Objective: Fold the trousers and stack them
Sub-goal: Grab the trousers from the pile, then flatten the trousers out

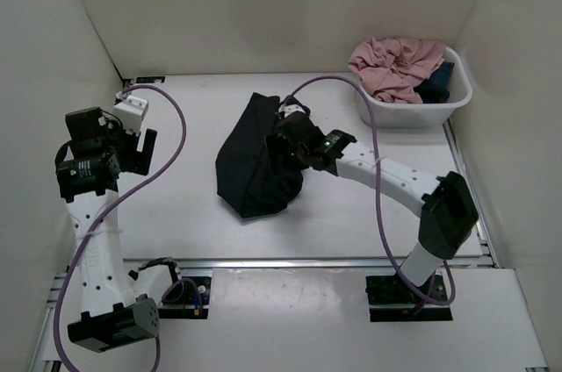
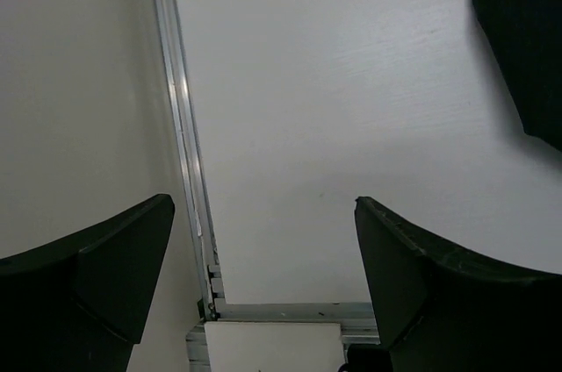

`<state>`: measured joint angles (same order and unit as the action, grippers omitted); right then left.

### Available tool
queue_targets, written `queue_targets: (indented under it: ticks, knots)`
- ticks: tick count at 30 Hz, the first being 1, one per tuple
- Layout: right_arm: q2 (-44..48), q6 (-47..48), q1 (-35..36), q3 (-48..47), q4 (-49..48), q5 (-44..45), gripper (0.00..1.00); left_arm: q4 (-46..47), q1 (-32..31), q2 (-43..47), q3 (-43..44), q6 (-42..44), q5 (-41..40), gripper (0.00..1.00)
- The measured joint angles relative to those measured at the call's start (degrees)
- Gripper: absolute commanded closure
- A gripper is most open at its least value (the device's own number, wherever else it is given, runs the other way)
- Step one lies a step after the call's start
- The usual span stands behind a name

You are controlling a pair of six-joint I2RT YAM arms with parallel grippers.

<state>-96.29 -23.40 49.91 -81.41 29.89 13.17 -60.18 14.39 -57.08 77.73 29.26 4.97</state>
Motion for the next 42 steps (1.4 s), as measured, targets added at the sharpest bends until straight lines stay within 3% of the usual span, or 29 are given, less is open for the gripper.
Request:
queue_targets:
  ticks: [3,6,7,10,15,18,20,21,22,23,24,25,26,28,34,42]
  knots:
    - [6.21,-2.14,-0.39,5.16,0.11,1.51,0.09,-1.20,-0.42,-1.77,-2.34,1.79,2.12,0.08]
    - [13.57,-4.74,-3.82,7.87,-0.39,3.63,0.17,-2.43,-2.69,-6.38,-2.10,2.89,5.01,0.12]
    - [15.30,-5.57,-5.60,8.50,-1.22,3.93,0.22,-2.75,-4.04,-8.31,-1.90,3.04,5.92,0.14]
    - [17.35,-7.85,-11.45,11.45,-5.49,2.75,0.23,-3.10,-11.39,-15.85,-0.96,2.10,8.00,0.15]
    - [8.17,-10.23,-16.70,14.14,-11.45,-6.60,0.23,-0.50,-30.16,-30.12,-0.63,-1.53,10.40,0.08]
    - [1.03,-11.65,-16.96,14.16,-13.55,-12.57,0.23,4.00,-38.56,-36.87,-0.63,-3.17,10.51,0.08]
    - [-2.54,-13.03,-17.16,14.16,-14.47,-16.02,0.23,6.93,-41.62,-40.33,-0.66,-4.37,9.25,0.14]
    - [-3.74,-13.70,-17.20,14.16,-14.95,-17.14,0.21,8.11,-42.21,-41.75,-0.66,-4.96,8.48,0.21]
    - [-4.83,-14.49,-17.29,14.16,-15.45,-18.29,0.24,9.18,-42.40,-43.23,-0.66,-5.60,7.50,0.46]
    - [-5.79,-15.34,-17.42,14.19,-16.04,-19.37,0.27,9.97,-42.34,-44.74,-0.66,-6.38,6.69,0.62]
    - [-6.54,-16.09,-17.59,14.32,-16.87,-20.44,0.34,10.62,-42.18,-45.99,-0.72,-6.60,5.84,0.79]
    - [-7.15,-17.03,-17.70,14.62,-17.90,-21.49,0.43,11.17,-42.03,-47.04,-0.85,-7.02,5.29,0.86]
    - [-7.52,-17.79,-17.70,14.95,-18.78,-22.45,0.73,11.67,-41.92,-47.69,-1.20,-7.32,4.74,0.86]
    - [-7.80,-19.63,-17.99,15.85,-20.55,-23.89,0.97,12.59,-41.77,-47.56,-2.32,-7.78,4.31,0.86]
    - [-4.31,-23.91,-20.22,21.55,-21.86,-22.58,1.00,14.14,-40.37,-39.98,-5.66,-9.03,1.05,0.86]
    - [23.08,-26.14,-24.76,32.24,-8.41,-13.46,1.00,13.42,-25.29,-17.64,-15.26,-8.96,-5.01,0.86]
